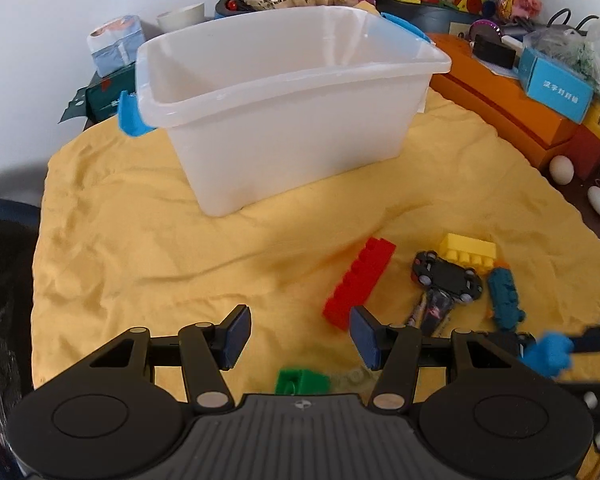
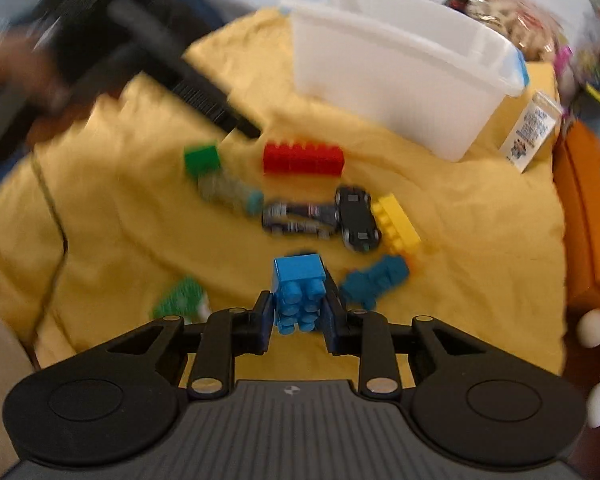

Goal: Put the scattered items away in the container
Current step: 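Grasp the red brick with left gripper while right holds the blue brick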

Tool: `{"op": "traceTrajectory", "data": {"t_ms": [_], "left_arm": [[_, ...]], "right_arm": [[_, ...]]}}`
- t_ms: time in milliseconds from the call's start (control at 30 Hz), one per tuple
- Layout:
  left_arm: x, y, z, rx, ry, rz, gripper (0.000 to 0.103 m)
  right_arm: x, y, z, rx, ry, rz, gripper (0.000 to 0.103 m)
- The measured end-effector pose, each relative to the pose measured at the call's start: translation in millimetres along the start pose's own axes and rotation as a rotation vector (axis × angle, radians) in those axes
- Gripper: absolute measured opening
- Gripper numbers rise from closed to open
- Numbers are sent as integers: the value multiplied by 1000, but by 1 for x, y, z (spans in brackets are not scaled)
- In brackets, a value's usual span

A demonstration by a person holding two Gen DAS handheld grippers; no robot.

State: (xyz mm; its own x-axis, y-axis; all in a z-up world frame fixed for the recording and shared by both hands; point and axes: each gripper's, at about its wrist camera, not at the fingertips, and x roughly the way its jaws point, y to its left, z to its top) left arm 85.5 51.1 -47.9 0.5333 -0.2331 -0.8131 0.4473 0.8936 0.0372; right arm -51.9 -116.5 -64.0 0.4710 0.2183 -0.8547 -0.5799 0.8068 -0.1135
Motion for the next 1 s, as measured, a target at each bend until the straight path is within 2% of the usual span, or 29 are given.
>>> {"op": "traceTrajectory", "data": {"t_ms": [200, 267, 300, 367, 500, 733, 833, 1000], "left_arm": [[42, -7, 18, 28, 54, -75, 61], [46, -12, 17, 17, 76, -143, 51], [46, -16, 15, 23, 83, -158, 41], [45, -28, 7, 69, 92, -167, 36], [41, -43, -9, 144, 88, -131, 31], [35, -33, -14, 122, 87, -122, 28], [29, -30, -7, 146, 75, -75, 28], [33, -16, -7, 145, 92, -23, 28]], "right_arm": [[20, 10, -8, -32, 39, -11, 28], [19, 10, -11, -33, 29, -12, 28], [17, 8, -13, -27, 19, -5, 28], [16, 4, -16, -3, -2, 16, 29], [20, -6, -20, 59, -6, 45, 29], [33, -3, -18, -6, 28, 29, 30], [33, -1, -18, -14, 9, 28, 27], [27, -25, -25, 192, -9, 195, 30]]}}
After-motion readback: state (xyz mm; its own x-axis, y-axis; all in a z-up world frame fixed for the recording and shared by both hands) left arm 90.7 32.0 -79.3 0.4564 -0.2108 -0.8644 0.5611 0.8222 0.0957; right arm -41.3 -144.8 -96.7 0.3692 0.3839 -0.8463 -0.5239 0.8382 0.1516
